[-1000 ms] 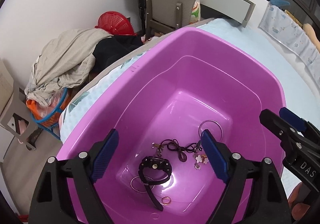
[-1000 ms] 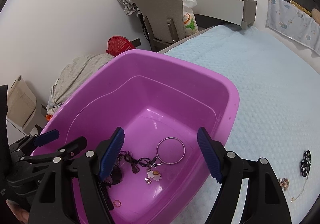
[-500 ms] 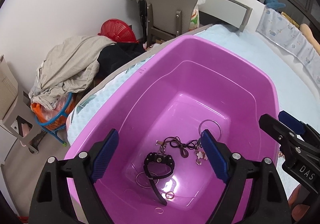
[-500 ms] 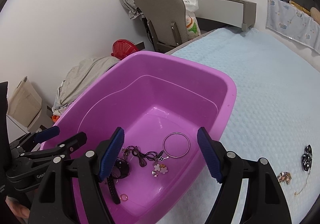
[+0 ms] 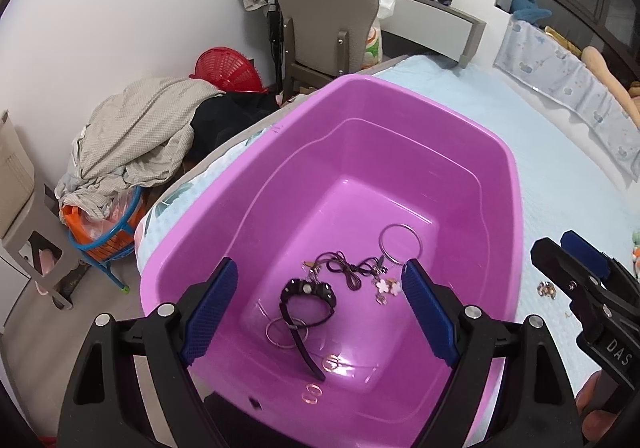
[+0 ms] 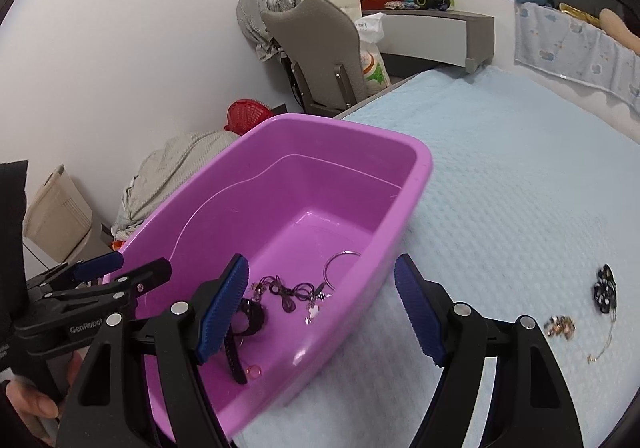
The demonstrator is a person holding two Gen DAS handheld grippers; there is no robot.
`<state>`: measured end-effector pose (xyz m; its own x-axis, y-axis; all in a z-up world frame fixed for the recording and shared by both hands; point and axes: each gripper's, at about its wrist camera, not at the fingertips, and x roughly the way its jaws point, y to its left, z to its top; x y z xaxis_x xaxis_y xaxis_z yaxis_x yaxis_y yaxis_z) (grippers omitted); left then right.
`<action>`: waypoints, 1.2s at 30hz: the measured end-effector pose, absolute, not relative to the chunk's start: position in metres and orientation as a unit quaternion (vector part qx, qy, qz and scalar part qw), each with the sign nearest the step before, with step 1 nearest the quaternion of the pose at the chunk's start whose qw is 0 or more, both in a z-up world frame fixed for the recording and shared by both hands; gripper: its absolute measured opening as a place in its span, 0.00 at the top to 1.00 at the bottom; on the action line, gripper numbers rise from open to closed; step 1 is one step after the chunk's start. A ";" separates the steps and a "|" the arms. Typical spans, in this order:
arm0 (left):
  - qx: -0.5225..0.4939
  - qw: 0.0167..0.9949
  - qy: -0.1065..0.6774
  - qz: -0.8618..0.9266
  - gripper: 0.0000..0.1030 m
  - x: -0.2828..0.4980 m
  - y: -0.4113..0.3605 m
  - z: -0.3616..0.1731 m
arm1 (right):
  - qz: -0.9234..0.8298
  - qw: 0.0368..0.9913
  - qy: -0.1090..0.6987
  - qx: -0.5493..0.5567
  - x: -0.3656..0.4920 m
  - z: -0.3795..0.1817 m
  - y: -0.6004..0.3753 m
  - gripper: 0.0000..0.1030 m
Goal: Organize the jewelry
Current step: 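Withdraw both grippers from the basin and move them over the bed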
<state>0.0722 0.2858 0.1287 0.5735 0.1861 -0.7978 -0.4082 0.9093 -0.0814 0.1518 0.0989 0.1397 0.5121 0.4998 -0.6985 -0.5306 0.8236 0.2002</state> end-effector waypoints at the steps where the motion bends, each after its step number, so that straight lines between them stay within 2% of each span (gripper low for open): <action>1: -0.129 0.878 0.430 0.168 0.20 0.070 0.283 0.129 | 0.296 0.870 0.393 -0.019 0.148 0.140 0.096 0.30; 17: -0.116 0.891 0.424 0.116 0.20 0.046 0.214 0.135 | 0.251 0.889 0.381 0.041 0.106 0.140 -0.003 0.30; 28: -0.073 0.910 0.406 0.050 0.20 0.049 0.131 0.150 | 0.170 0.906 0.377 0.093 0.081 0.115 -0.117 0.30; 36: -0.037 0.914 0.404 -0.005 0.20 0.055 0.052 0.127 | 0.078 0.921 0.363 0.120 0.049 0.084 -0.216 0.30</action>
<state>0.0550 0.0523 0.1271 0.6729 -0.0394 -0.7386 -0.0203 0.9972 -0.0717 0.0491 -0.2158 0.0842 0.7247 0.2309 -0.6492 -0.0570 0.9590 0.2775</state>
